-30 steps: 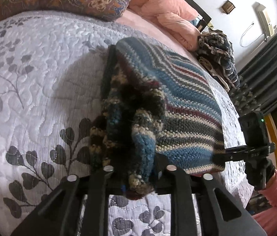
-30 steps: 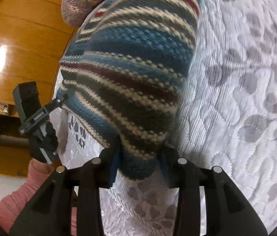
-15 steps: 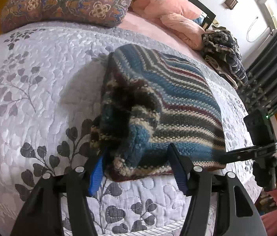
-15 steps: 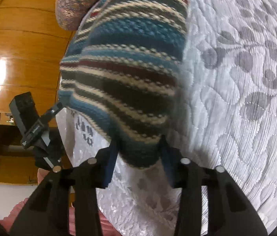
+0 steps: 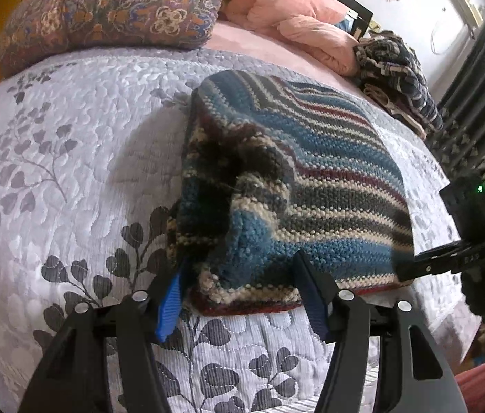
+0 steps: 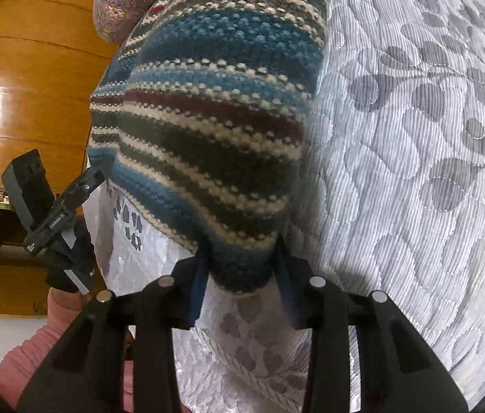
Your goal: Fold small clothes
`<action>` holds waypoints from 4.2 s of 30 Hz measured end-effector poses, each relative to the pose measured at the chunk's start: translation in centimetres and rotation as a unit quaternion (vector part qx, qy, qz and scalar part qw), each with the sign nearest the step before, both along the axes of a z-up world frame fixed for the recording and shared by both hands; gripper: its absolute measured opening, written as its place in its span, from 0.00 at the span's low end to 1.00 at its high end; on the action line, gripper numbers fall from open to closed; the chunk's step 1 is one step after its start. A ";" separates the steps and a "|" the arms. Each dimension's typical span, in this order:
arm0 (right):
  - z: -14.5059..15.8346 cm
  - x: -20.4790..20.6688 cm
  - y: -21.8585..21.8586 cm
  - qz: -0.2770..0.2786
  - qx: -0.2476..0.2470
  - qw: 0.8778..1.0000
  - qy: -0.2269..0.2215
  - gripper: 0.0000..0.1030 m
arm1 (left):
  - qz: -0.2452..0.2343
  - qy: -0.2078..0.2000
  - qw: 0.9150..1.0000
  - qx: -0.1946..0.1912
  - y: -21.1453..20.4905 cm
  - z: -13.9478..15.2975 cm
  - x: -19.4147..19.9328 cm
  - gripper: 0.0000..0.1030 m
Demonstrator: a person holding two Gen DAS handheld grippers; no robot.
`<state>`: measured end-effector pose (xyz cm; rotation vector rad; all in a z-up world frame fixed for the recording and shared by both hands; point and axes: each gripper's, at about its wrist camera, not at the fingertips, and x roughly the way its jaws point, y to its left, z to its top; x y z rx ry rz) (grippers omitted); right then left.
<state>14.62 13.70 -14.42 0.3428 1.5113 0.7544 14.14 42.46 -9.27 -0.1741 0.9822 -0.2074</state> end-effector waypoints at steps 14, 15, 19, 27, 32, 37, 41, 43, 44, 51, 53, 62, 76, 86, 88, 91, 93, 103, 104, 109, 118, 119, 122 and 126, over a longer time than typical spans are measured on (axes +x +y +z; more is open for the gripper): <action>-0.4 0.1 -0.1 0.001 -0.009 1.000 -0.008 0.34 | 0.003 -0.017 1.000 0.014 -0.5 0.2 -0.6 0.59; -0.3 0.1 0.0 0.003 -0.011 1.000 -0.012 0.34 | 0.003 -0.019 1.000 0.018 -0.6 0.3 -0.7 0.59; 0.2 0.2 0.2 0.008 -0.015 1.000 -0.022 0.38 | 0.003 -0.025 0.999 0.029 -1.0 0.6 -0.9 0.59; 1.4 1.2 -0.4 0.005 -0.009 0.999 -0.032 0.49 | 0.000 -0.038 0.999 0.038 -1.6 1.8 -1.1 0.58; 2.3 2.2 -1.1 -0.011 0.001 0.999 -0.042 0.56 | -0.004 -0.045 0.998 0.045 -2.0 2.5 -1.3 0.58; 2.5 3.9 -2.2 -0.033 0.010 0.998 -0.044 0.59 | -0.001 -0.046 0.999 0.023 -1.5 3.7 -1.2 0.59; 2.2 5.0 -3.1 -0.043 0.008 0.998 -0.046 0.61 | 0.016 -0.042 0.998 -0.034 0.8 5.6 -0.1 0.61; 2.2 5.3 -3.2 -0.044 0.013 0.998 -0.049 0.61 | 0.025 -0.035 0.998 -0.054 1.6 6.3 1.0 0.63; 2.3 5.5 -3.3 -0.045 0.012 0.998 -0.052 0.62 | 0.027 -0.030 0.997 -0.060 1.8 6.5 1.7 0.63; 3.2 7.1 -3.4 -0.057 0.021 0.996 -0.069 0.66 | 0.039 0.005 0.997 -0.066 2.3 6.4 7.6 0.64; 3.4 7.5 -3.4 -0.059 0.023 0.995 -0.072 0.67 | 0.040 0.014 0.997 -0.057 2.1 5.7 8.9 0.64; 2.8 8.0 -3.3 -0.060 0.012 0.995 -0.077 0.67 | 0.047 0.088 0.986 -0.131 3.2 1.3 15.4 0.41; 2.8 7.4 -2.5 -0.056 0.010 0.995 -0.083 0.67 | 0.038 0.069 0.992 -0.102 4.1 1.0 14.2 0.24; 2.1 8.7 -3.2 -0.073 0.044 0.995 -0.060 0.71 | 0.006 0.091 0.986 -0.141 4.2 0.0 13.8 0.74; 1.7 9.0 -2.9 -0.073 0.054 0.994 -0.056 0.72 | -0.007 0.101 0.981 -0.163 4.0 -1.0 14.1 0.74; 0.9 9.5 -2.4 -0.073 0.074 0.994 -0.042 0.74 | -0.016 0.100 0.978 -0.182 3.7 -1.9 14.6 0.82; 0.1 9.9 -1.7 -0.073 0.087 0.993 -0.027 0.76 | -0.028 0.103 0.976 -0.190 3.4 -2.2 14.9 0.84; -0.1 10.4 1.4 -0.066 0.103 0.992 -0.042 0.55 | -0.037 0.080 0.982 -0.164 1.6 -1.6 13.4 0.42; 0.4 10.3 1.3 -0.062 0.105 0.991 -0.047 0.48 | -0.035 0.076 0.983 -0.165 1.6 -1.4 13.1 0.40; 4.7 8.9 -0.6 -0.040 0.106 0.991 -0.077 0.41 | -0.043 0.061 0.970 -0.231 0.5 0.1 10.4 0.38; 10.1 3.3 -9.7 -0.036 0.061 0.990 -0.119 0.41 | -0.100 0.040 0.954 -0.279 -8.7 1.7 6.0 0.37; 10.1 2.6 -10.9 -0.041 0.059 0.990 -0.122 0.41 | -0.107 0.039 0.954 -0.276 -9.9 1.7 5.7 0.37; 9.1 0.2 -14.5 -0.069 0.057 0.990 -0.111 0.41 | -0.122 0.039 0.952 -0.279 -13.0 1.2 4.9 0.37; 6.3 -1.8 -16.8 -0.092 0.050 0.991 -0.085 0.41 | -0.134 0.070 0.949 -0.276 -16.1 -1.4 4.0 0.37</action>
